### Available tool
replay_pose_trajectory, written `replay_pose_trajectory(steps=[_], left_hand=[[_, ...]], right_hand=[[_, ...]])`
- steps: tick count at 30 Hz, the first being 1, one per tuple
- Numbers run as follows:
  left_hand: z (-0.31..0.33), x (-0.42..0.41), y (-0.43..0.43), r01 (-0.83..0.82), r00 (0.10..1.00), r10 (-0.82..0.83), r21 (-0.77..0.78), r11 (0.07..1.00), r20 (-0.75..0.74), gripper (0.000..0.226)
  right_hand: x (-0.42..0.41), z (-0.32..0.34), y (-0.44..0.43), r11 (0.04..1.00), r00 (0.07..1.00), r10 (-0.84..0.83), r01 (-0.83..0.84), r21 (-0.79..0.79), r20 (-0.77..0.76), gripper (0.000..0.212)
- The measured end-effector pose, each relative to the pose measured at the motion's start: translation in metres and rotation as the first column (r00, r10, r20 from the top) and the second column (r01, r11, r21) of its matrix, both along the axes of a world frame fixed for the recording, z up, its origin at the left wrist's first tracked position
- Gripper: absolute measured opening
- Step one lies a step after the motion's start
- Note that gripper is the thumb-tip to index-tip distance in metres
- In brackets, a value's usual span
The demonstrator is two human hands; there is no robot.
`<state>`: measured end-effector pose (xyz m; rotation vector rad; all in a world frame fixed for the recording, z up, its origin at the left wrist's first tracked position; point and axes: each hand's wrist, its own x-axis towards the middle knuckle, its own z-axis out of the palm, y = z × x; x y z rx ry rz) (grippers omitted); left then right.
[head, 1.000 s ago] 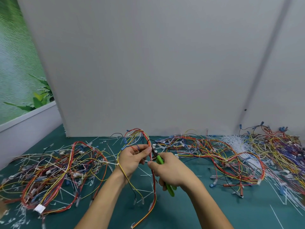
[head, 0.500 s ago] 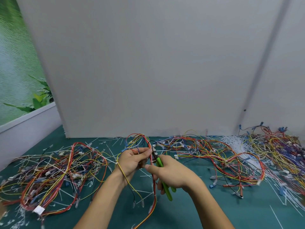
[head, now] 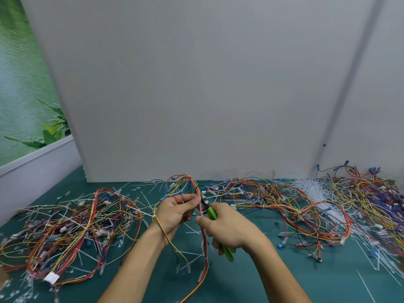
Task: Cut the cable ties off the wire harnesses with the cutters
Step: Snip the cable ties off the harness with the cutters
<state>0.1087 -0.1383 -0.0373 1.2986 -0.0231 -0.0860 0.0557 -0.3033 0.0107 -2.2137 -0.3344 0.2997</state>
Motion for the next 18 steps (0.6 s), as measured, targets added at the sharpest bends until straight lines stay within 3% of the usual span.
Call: replay_pose_trajectory(steps=[9,18], left_hand=[[0.0005,-0.0005,-0.0011,0.0,1.0,0.0,0.013,1.0,-0.012,0.039],[0.0005,-0.0008,0.0002,-0.009,0.998,0.01,0.015,1.0,-0.06,0.042]], right_hand=[[-0.0014,0.0005,0.0011,0.995,0.995,0.03,-0.02,0.102,-0.096,0.027],[-0.0014,0.0001,-0.0013,0.999,0.999,0.031,-0.03,0.023,-0.04,0.024]])
